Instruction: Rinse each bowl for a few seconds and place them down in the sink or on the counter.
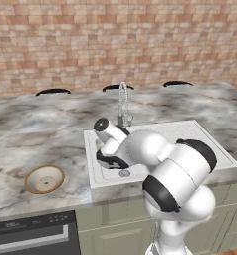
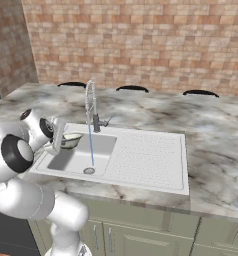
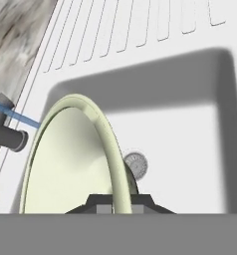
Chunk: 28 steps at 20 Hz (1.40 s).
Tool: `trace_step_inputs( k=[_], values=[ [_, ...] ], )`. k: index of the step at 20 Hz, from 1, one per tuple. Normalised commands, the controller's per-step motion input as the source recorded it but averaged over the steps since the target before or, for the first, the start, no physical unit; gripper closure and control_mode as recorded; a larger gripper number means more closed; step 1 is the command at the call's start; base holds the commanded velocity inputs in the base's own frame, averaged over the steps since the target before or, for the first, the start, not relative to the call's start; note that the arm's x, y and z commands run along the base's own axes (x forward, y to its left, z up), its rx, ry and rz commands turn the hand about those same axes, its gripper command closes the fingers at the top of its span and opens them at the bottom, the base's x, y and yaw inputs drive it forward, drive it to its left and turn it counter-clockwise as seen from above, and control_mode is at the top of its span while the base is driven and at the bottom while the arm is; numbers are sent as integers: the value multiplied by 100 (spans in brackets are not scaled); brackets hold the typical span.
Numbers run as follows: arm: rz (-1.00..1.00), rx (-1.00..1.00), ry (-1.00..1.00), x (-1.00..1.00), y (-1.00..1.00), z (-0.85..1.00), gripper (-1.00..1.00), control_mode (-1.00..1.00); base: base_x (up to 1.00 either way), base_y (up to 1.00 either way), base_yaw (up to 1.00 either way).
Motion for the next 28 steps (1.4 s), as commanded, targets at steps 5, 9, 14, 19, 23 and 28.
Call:
trace_step_inputs(
  k=[5,9,14,19,23,28],
  values=[
    [-9,2,0,11,0,0,100,-100,0,0,0],
    [-8,3,0,8,0,-6,100,-100,0,0,0],
    [-7,2,0,17,0,-13,100,-100,0,0,0],
    [-6,1,-3,18,0,-18,100,-100,0,0,0],
    [-6,0,-6,18,0,-20,100,-100,0,0,0],
    [-6,0,-8,16,0,-23,100,-100,0,0,0]
  ],
)
